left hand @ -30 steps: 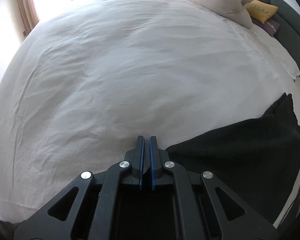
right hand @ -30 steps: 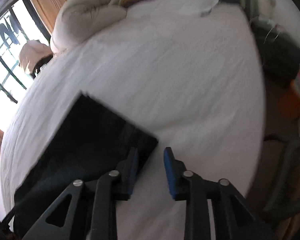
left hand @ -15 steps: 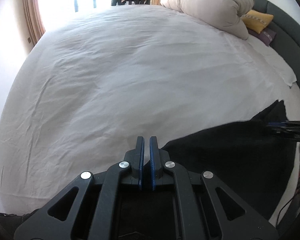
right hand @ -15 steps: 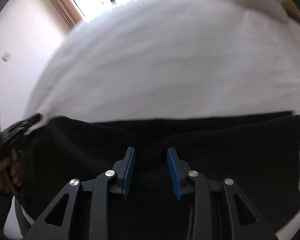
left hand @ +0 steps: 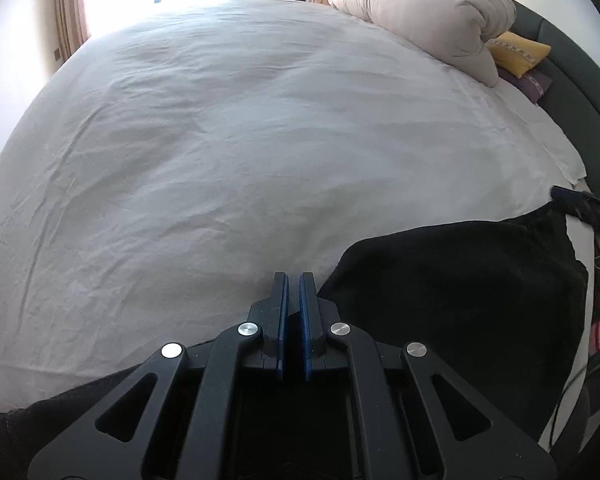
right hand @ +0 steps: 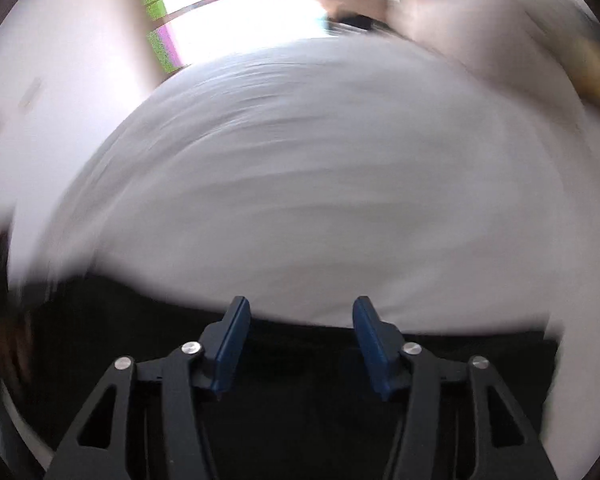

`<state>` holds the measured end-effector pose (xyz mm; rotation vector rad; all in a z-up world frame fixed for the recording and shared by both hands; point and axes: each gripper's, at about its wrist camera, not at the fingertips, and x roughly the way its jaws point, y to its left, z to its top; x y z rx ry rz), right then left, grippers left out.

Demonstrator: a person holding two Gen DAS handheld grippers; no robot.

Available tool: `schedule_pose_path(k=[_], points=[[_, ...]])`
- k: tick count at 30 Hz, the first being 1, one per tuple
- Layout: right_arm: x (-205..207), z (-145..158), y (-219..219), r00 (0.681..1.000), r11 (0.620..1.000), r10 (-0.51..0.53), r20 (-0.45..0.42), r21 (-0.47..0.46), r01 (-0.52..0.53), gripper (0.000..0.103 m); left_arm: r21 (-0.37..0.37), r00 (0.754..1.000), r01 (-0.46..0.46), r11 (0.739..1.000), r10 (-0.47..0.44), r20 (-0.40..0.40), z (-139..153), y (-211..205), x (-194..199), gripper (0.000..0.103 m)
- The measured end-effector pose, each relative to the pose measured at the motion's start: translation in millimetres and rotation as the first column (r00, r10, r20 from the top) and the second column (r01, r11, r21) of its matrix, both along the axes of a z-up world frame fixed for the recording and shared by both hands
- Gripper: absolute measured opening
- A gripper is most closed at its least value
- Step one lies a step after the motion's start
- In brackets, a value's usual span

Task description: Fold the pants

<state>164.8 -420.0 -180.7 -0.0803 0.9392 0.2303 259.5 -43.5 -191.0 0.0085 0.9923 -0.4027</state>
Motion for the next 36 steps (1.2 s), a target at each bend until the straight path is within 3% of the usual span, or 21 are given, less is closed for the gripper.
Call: schedule_pose_path(k=[2,6,9,14,18,25,27,36], points=[[-3.1,-6.6,11.0,0.993,0.990,0.102,-0.057,-0.096,-0.107,0.057,0.010,1.000,-0.003,1.000,0.003,0.008,-0.2,-2.7,1.5,0.005],[4.1,-25.6,16.8,0.966,0.949,0.198,-0.165,-0.216,-0.231,0.040,0.019,1.000,0.000,1.000,0.000,0.017,-2.9,-4.3,1.2,0.005],[13.7,-30.7,26.9,0.952,0.934,0.248,-0.181,-0.216,-0.285,0.034,-0.003,1.000,-0.001,1.000,0.001,0.007,-5.2,-1.0,4.4,0.005],[31.8,-58.1,38.6,0.913,0.891,0.304,-0.273,-0.258,-0.374,0.033,-0.006,1.000,-0.001,1.000,0.001,0.003,-7.2,0.7,6.8,0.005],[35.2,-56.2,37.2,0.910,0.901,0.302,-0.283,-0.227,-0.369,0.032,-0.008,1.000,-0.001,1.000,0.001,0.003,-7.1,1.2,6.9,0.005],[37.8,-58.0,47.0,0.866,0.863,0.357,-0.350,-0.232,-0.449,0.006,-0.010,1.000,-0.002,1.000,0.002,0.003,-8.1,0.3,6.6,0.005],[36.4,-55.1,46.0,0.870,0.856,0.358,-0.339,-0.253,-0.451,0.004,-0.011,1.000,-0.003,1.000,0.003,0.003,-8.5,0.3,6.5,0.005],[28.3,-41.4,43.4,0.923,0.887,0.292,-0.248,-0.291,-0.359,0.002,-0.005,1.000,-0.006,1.000,0.006,0.006,-8.5,-0.2,6.0,0.005]])
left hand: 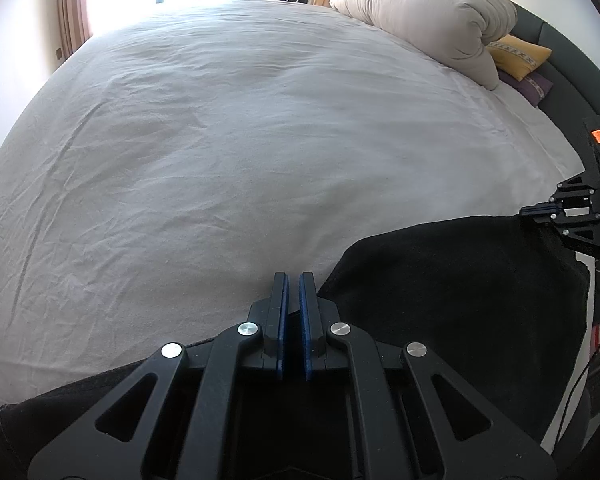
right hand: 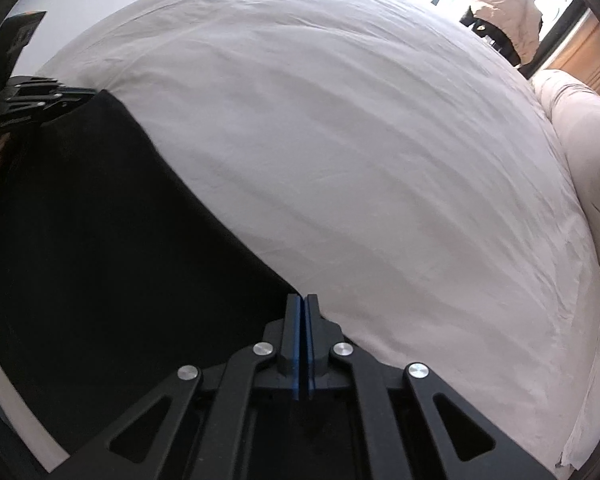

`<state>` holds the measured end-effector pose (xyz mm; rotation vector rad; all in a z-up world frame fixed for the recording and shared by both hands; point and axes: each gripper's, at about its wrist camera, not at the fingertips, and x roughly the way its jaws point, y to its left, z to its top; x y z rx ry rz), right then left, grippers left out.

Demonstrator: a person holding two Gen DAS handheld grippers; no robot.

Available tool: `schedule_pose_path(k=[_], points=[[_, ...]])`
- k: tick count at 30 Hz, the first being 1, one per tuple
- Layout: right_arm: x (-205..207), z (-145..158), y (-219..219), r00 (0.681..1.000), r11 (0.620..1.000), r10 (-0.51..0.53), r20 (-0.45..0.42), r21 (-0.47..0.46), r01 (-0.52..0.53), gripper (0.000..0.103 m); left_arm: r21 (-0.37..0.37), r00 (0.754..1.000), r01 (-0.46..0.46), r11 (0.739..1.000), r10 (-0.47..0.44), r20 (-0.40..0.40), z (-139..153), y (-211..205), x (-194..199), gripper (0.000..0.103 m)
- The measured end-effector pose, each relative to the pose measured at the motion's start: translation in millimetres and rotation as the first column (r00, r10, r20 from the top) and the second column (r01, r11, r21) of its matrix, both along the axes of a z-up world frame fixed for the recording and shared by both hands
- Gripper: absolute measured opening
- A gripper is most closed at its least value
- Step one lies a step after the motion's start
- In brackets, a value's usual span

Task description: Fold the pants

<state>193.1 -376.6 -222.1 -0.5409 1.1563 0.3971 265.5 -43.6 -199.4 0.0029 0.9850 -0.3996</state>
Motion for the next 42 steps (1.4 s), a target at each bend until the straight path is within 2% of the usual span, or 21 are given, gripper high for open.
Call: schedule_pose_path(k=[2,4,7,10,13,15,17,18,20,24,25,26,27,29,32,34,35,36,38,40,42], points=[[3.4,-9.7,1.4,1.000,0.999,-0.020,0.016,-0.045,0.020,0.003,0.006,1.000,0.001,1.000,-0.001,0.002,0.2,-0.8,-0.4,0.005],[9.1,-13.9,-7.8,0.989,0.985,-0.102,0.105,-0.130,0.115,0.003,0.009,1.000,0.001,1.000,-0.001,0.004,0.5,-1.5,-0.9,0.005],[15.1,6.6,-54.8,0.913,0.927,-0.370,0.170,0.005,0.375,0.003,0.010,1.000,0.001,1.000,-0.001,0.005,1.6,-2.2,-1.6,0.005],[-12.6,38.1,-75.5,0.868,0.891,-0.452,0.204,0.136,0.432,0.004,-0.005,1.000,-0.005,1.000,0.005,0.002,2.9,-0.9,-1.1,0.005],[-54.9,47.7,-63.6,0.911,0.884,-0.392,0.126,0.326,0.335,0.010,-0.003,1.000,-0.025,1.000,0.026,0.018,9.7,0.2,-3.1,0.005],[-70.8,33.4,-47.6,0.929,0.891,-0.360,0.084,0.327,0.316,0.022,-0.009,0.997,-0.040,0.999,0.041,0.065,22.8,1.4,-10.8,0.005],[-82.8,3.0,-50.1,0.922,0.892,-0.385,0.031,0.269,0.363,0.030,-0.019,0.993,-0.048,0.999,0.050,0.104,38.1,2.2,-20.9,0.005],[-89.0,-13.4,-66.4,0.904,0.872,-0.428,0.012,0.270,0.409,0.030,-0.027,0.991,-0.044,0.999,0.047,0.129,47.9,2.3,-29.0,0.005],[-104.7,-12.4,-94.0,0.872,0.820,-0.486,0.057,0.373,0.434,0.030,-0.028,0.987,-0.026,0.999,0.030,0.160,60.8,1.0,-42.7,0.005],[-120.5,4.7,-159.5,0.665,0.663,-0.739,0.109,0.292,0.689,0.035,-0.008,0.987,0.006,1.000,-0.004,0.159,70.4,-0.6,-73.7,0.005],[-130.1,17.1,-167.2,0.642,0.634,-0.760,0.102,0.335,0.697,0.035,-0.008,0.989,0.008,1.000,-0.007,0.147,69.3,-0.9,-81.4,0.005],[-141.8,32.0,-166.2,0.653,0.629,-0.751,0.096,0.406,0.663,0.035,-0.009,0.991,0.012,1.000,-0.010,0.133,67.4,-1.1,-89.9,0.005],[-142.8,41.6,-159.5,0.673,0.635,-0.734,0.095,0.450,0.629,0.044,-0.011,0.993,0.017,1.000,-0.016,0.119,65.1,-1.6,-99.9,0.005],[-164.8,53.0,-138.9,0.751,0.637,-0.658,0.054,0.571,0.517,0.064,-0.009,0.996,0.036,0.999,-0.035,0.077,56.0,-4.3,-119.7,0.005],[-183.2,30.8,-121.6,0.847,0.543,-0.525,-0.087,0.732,0.412,0.069,-0.001,0.998,0.063,0.998,-0.063,0.010,34.9,-4.7,-144.3,0.005],[-188.0,4.9,-110.6,0.840,0.565,-0.524,-0.140,0.681,0.466,0.069,0.016,0.998,0.055,0.998,-0.054,-0.029,21.1,-2.1,-150.4,0.005],[-185.0,-12.3,-118.1,0.812,0.547,-0.555,-0.181,0.656,0.520,0.059,0.012,0.998,0.061,0.998,-0.060,-0.030,16.0,1.6,-153.8,0.005],[-182.4,-18.6,-132.7,0.793,0.495,-0.576,-0.200,0.686,0.533,0.045,0.009,0.997,0.069,0.998,-0.069,-0.019,15.2,3.6,-155.6,0.005],[-181.1,-18.2,-167.7,0.715,0.410,-0.667,-0.208,0.699,0.586,0.040,0.028,0.998,0.054,0.998,-0.054,-0.012,15.4,11.2,-157.4,0.005],[-178.2,-11.5,-206.3,0.601,0.343,-0.775,-0.192,0.671,0.657,0.041,0.018,1.000,0.024,1.000,-0.023,-0.017,15.0,21.8,-157.2,0.005],[-190.2,-1.4,-242.2,0.428,0.243,-0.888,-0.168,0.618,0.747,0.046,-0.001,1.000,-0.009,1.000,0.009,-0.027,15.3,32.9,-159.1,0.005]])
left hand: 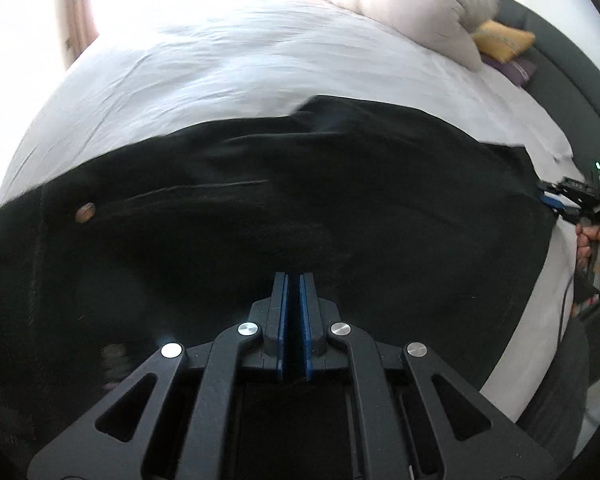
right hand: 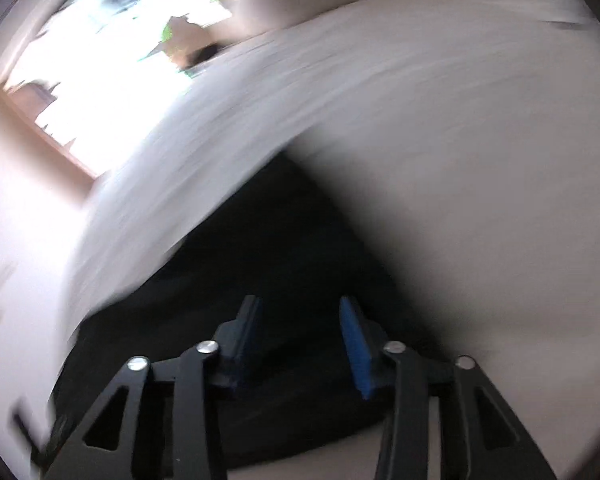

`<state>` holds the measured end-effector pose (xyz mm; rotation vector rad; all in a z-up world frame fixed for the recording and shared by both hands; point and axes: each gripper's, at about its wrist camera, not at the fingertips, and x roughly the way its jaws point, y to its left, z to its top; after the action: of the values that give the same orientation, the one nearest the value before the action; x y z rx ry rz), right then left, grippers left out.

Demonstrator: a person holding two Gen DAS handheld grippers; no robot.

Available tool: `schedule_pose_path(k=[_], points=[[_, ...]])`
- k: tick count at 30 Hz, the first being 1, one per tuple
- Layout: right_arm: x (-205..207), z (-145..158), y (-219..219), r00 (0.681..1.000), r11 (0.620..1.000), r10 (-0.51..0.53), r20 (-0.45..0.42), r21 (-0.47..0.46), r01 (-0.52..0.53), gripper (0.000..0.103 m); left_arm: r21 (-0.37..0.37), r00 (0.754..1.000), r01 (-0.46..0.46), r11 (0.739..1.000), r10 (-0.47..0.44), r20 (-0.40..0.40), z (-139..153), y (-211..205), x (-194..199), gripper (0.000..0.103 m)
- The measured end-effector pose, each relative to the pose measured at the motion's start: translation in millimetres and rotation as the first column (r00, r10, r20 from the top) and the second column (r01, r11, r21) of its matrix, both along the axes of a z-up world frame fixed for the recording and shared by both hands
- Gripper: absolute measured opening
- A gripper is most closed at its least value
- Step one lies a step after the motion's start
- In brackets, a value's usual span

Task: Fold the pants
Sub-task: 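Lower the jeans onto the bed and open the right tool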

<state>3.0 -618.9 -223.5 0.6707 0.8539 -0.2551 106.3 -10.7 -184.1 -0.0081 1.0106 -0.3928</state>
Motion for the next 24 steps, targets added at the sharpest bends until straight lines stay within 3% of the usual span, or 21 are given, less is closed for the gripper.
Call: schedule_pose_path(k=[2,3,5,6,8,10,12,13,15,18,20,22,24], points=[[-12.2,13.5,-21.4,0.988,0.988,-0.153,-0.016,-0.006,0.152,0.057,0.002,1.000,-0.017,1.000,0.017,0.006,1.0,4.9,-3.4,0.005],[-16.0,23.2,-19.3,0.986,0.986,-0.168,0.006,-0.003,0.168,0.057,0.006,1.000,-0.027,1.000,0.027,0.010,2.8,7.0,-5.5,0.005],[-8.6,32.4,-1.4,0.994,0.998,-0.057,0.091,0.038,0.053,0.060,0.004,0.999,-0.043,0.999,0.043,0.016,7.3,7.4,-7.1,0.005],[0.5,32.9,20.5,0.993,0.998,0.025,0.117,0.052,-0.031,0.066,0.000,0.999,-0.044,0.999,0.044,0.019,8.8,7.5,-8.3,0.005],[17.9,26.6,73.0,0.967,0.971,0.214,0.135,0.083,-0.226,0.067,0.015,0.999,-0.050,0.999,0.050,0.016,8.1,5.9,-6.3,0.005],[23.0,14.7,110.2,0.932,0.928,0.329,0.153,0.132,-0.350,0.067,0.010,0.998,-0.064,0.998,0.064,0.018,13.0,7.6,-7.8,0.005],[20.9,0.2,123.1,0.917,0.907,0.370,0.146,0.157,-0.391,0.068,0.007,0.997,-0.076,0.997,0.075,0.018,12.4,13.7,-5.8,0.005],[18.2,-11.0,117.8,0.925,0.912,0.357,0.132,0.166,-0.376,0.067,0.007,0.997,-0.078,0.997,0.078,0.013,9.5,19.2,-2.3,0.005],[10.3,-18.3,92.3,0.938,0.922,0.300,0.175,0.198,-0.332,0.057,-0.014,0.997,-0.077,0.997,0.078,0.009,5.5,28.4,-1.0,0.005],[-1.1,-20.2,26.8,0.986,0.970,0.067,0.150,0.220,-0.099,0.056,-0.048,0.995,-0.098,0.994,0.099,0.005,4.0,38.8,-0.1,0.005],[-14.5,-12.7,-5.6,0.991,0.981,-0.099,0.084,0.178,0.083,0.056,-0.063,0.994,-0.112,0.992,0.112,0.002,3.7,42.8,0.7,0.005],[-29.1,9.4,-13.4,0.985,0.979,-0.157,0.073,0.142,0.146,0.062,-0.055,0.992,-0.125,0.991,0.126,0.002,3.6,44.0,0.5,0.005],[-42.3,28.6,-7.6,0.981,0.982,-0.183,0.067,0.071,0.178,0.078,-0.036,0.989,-0.150,0.988,0.150,0.007,9.1,46.1,-3.4,0.005]])
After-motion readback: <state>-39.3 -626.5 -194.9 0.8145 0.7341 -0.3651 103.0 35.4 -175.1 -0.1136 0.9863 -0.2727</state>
